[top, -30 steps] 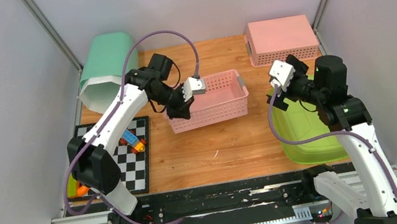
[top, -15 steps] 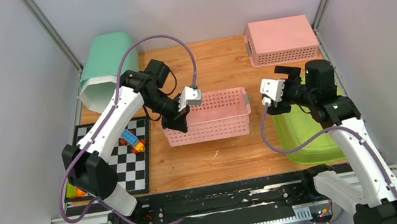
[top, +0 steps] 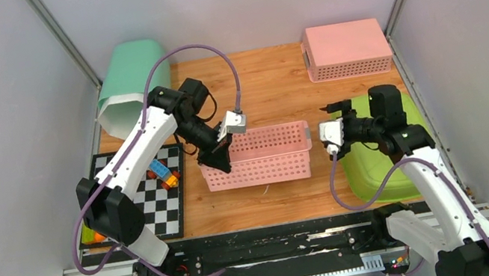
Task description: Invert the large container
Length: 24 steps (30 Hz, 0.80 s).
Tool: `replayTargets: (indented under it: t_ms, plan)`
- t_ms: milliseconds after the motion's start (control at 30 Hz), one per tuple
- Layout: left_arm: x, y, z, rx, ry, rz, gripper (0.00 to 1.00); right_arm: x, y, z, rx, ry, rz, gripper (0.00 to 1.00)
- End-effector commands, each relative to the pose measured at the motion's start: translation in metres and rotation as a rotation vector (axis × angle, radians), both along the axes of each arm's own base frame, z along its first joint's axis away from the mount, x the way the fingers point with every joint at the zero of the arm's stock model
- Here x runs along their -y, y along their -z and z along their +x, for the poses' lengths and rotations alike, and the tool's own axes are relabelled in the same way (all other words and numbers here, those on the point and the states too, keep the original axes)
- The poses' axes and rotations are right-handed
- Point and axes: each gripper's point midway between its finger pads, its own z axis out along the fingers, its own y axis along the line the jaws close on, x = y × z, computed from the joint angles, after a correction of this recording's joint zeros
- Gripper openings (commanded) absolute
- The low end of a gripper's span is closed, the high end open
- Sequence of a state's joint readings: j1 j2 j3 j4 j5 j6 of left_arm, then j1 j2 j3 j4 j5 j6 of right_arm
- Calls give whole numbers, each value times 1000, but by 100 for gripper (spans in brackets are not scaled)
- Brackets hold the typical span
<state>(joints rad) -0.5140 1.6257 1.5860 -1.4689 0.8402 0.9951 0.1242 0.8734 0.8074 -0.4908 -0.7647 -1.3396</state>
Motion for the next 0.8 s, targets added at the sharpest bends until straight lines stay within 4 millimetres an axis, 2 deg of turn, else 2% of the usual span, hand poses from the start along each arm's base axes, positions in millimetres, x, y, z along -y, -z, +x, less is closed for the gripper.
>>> replayTargets:
  t_ms: [0, 233, 367, 767]
  plan:
    - [8, -12, -6, -33, 20, -53, 0, -22, 5, -22, -26, -145, 64, 90]
    - [11, -12, -8, -84, 31, -52, 0, -29, 16, -31, -29, -210, 80, 88]
    - [12, -11, -8, -90, 28, -58, 0, -36, 21, -39, -18, -280, 98, 83]
    - [13, -11, -8, -100, 26, -61, 0, -39, 13, -26, -17, -251, 138, 71]
